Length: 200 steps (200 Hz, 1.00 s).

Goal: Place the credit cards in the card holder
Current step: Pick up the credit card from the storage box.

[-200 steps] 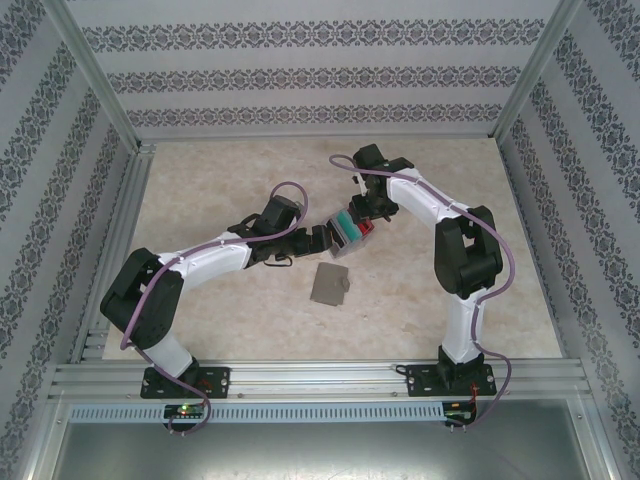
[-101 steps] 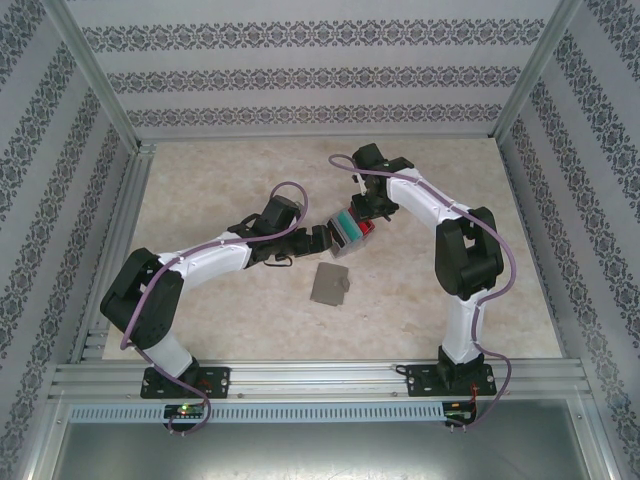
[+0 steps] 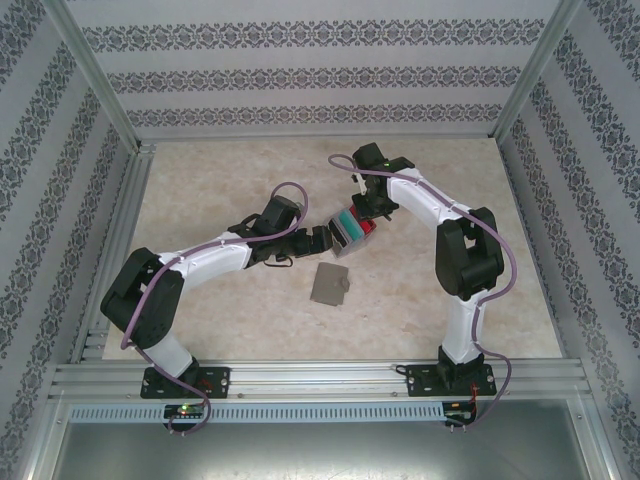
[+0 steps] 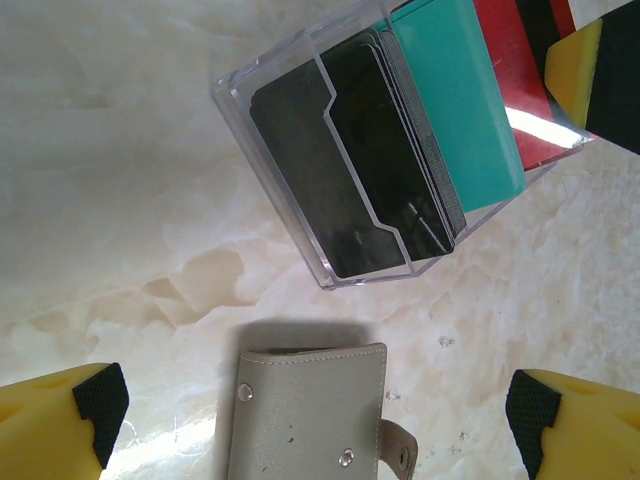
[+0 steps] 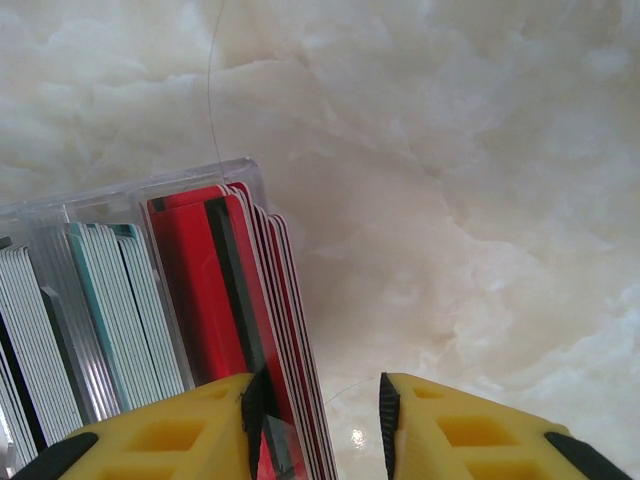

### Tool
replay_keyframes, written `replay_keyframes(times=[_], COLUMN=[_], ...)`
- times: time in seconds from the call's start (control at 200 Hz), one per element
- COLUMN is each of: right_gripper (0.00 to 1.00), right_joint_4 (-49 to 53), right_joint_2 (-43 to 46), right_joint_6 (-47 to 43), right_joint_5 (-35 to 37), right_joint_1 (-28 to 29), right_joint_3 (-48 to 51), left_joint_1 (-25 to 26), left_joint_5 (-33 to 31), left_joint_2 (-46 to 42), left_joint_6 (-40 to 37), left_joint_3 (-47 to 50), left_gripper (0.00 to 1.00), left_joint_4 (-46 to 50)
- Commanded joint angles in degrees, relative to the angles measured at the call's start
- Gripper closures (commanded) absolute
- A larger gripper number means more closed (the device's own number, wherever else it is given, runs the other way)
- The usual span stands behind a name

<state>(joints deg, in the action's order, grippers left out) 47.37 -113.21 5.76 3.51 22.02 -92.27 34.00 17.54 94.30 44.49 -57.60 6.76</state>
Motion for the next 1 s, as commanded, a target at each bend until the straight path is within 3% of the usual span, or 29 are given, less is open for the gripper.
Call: replay_keyframes(times=[0.0, 0.105, 0.17, 0.485, 0.61, 0.779, 0.994], right_gripper=[0.64, 0.67, 0.73, 0.74, 0.82, 0.83, 0.94], right_joint_4=[0.31, 0.28, 0.37, 0.28, -0.25, 0.29, 1.04], right_joint_2=[2.55, 2.61, 2.64, 2.62, 3.47, 4.28, 5.94], right_joint_6=[-0.4, -0.35, -0.57, -0.4, -0.31, 0.13, 0.34], right_joint_5=[0.18, 0.18, -0.25, -0.78, -1.02, -2.5, -6.03], right_joint_1=[0.52, 0.52, 0.57, 0.7, 0.87, 0.83, 0.79], right_joint_3=[-1.25, -1.25, -1.33, -1.26, -0.73, -0.83, -0.39], left_joint_1=[-0.69, -0.69, -0.69, -0.73, -0.71, -0.69, -0.69], left_joint_5=[0.56, 0.64, 0.57, 0.66, 0.73, 0.67, 0.58], left_joint_2=[1.24, 1.41, 1.34, 1.69, 1.7, 1.68, 1.46], left_joint_6=[0.55, 0.46, 0.44, 0.43, 0.25, 0.53, 0.27], left_joint_3=[-0.22, -0.48, -0.25, -0.45, -0.52, -0.19, -0.46], left_gripper=[0.01, 0.01, 0.01, 0.01, 0.01, 0.01, 0.01], left_joint_4=[-1.02, -0.61, -0.66, -0.55, -0.28, -0.61, -0.18])
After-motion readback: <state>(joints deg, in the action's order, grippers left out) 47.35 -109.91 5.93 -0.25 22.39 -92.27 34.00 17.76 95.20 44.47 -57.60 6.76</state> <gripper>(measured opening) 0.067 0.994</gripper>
